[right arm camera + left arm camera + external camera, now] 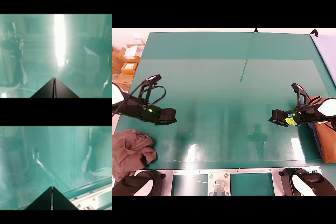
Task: Fold the shirts.
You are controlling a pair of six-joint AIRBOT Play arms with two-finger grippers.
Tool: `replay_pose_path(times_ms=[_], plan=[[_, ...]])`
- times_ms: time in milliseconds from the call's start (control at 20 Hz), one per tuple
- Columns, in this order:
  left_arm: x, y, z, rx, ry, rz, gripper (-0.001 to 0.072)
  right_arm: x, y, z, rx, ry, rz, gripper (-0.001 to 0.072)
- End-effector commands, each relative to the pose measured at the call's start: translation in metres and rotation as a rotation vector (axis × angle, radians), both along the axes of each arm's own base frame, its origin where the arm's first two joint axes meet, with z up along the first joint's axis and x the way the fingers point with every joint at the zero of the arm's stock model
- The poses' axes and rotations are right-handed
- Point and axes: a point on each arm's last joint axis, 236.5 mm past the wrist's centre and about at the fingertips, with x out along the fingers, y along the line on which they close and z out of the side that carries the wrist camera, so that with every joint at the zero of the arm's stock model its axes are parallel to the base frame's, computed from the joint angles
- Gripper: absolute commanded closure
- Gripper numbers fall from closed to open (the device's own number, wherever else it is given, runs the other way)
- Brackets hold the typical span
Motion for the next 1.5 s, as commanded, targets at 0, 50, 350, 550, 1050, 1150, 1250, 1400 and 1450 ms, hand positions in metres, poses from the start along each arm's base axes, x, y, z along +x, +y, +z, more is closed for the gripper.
replay_pose_path(times_ms=[0,50,350,550,1050,1150,1250,1400,1450], plan=[[-0.004,0.006,-0.003,0.025,0.025,0.022,0.0676,0.000,0.000,0.000,0.001,-0.001,0.000,0.0697],[-0.009,0.016,-0.007,0.072,0.054,0.032,0.0676,0.000,0.000,0.000,0.001,0.000,0.001,0.0698],[-0.034,0.203,-0.008,0.853,0.142,0.284,-0.0013,0.000,0.000,0.000,0.001,-0.001,0.000,0.0698],[-0.077,0.246,-0.070,0.827,0.321,0.348,-0.0013,0.000,0.000,0.000,0.001,-0.001,0.000,0.0698],[-0.142,0.266,-0.166,0.627,0.681,0.253,0.0670,0.000,0.000,0.000,0.000,-0.001,0.000,0.0698],[-0.133,0.261,-0.166,0.588,0.657,0.236,0.0675,0.000,0.000,0.000,0.000,-0.001,0.001,0.0697],[-0.114,0.265,-0.146,0.575,0.637,0.284,0.0677,0.000,0.000,0.000,0.000,-0.001,0.000,0.0697],[-0.042,0.235,-0.100,0.445,0.455,0.322,0.0677,0.000,0.000,0.000,0.000,-0.001,0.000,0.0697],[-0.007,0.214,-0.078,0.384,0.310,0.309,0.0677,0.000,0.000,0.000,0.000,-0.001,0.000,0.0698]])
